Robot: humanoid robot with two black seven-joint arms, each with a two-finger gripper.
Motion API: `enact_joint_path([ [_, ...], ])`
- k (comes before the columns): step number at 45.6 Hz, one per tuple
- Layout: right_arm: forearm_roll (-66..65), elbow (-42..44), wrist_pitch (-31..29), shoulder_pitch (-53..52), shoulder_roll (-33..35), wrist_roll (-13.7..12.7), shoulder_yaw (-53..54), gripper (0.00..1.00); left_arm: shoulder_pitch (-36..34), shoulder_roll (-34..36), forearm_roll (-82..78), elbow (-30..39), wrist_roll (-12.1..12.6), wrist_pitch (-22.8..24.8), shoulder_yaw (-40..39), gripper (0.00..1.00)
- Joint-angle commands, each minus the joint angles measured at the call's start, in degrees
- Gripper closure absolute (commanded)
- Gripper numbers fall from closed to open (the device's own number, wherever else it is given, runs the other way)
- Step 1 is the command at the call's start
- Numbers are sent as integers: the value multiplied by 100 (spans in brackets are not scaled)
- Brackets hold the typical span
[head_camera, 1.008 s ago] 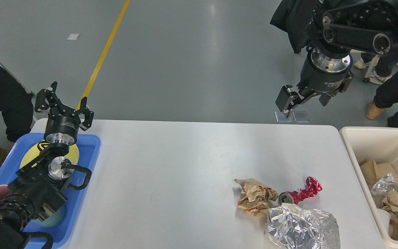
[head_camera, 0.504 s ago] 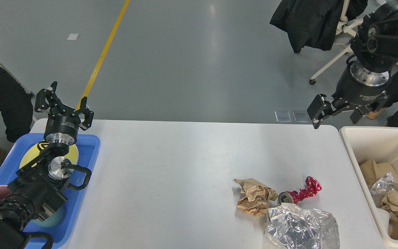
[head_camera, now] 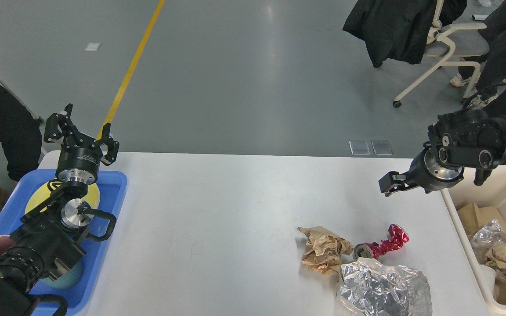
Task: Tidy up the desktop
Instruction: 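Lower the right gripper onto the red wrapper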
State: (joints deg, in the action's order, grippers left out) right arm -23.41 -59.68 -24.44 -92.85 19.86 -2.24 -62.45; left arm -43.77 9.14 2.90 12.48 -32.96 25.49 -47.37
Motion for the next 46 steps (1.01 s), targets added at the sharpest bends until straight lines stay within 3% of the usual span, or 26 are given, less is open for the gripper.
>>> enact_joint_path([
  [1, 819, -8, 35, 224, 26, -610, -13, 17, 0, 0, 0, 0, 0, 0, 0, 4],
  [7, 1567, -17, 53, 294, 53, -874, -39, 14, 0, 0, 0, 0, 0, 0, 0, 4],
  [14, 2182, -52, 0, 312, 141, -875, -31, 8, 0, 0, 0, 0, 0, 0, 0, 4],
  [17, 2306, -78, -17, 321, 141, -874, -39, 0, 0, 0, 0, 0, 0, 0, 0, 4],
  [28, 2245, -263, -1001, 242, 70, -866, -31, 0, 0, 0, 0, 0, 0, 0, 0, 4],
  [37, 2262, -263, -1116, 250, 35, -874, -13, 0, 0, 0, 0, 0, 0, 0, 0, 4],
  [46, 2718, -202, -765, 303, -70, -944, -4, 0, 0, 0, 0, 0, 0, 0, 0, 4],
])
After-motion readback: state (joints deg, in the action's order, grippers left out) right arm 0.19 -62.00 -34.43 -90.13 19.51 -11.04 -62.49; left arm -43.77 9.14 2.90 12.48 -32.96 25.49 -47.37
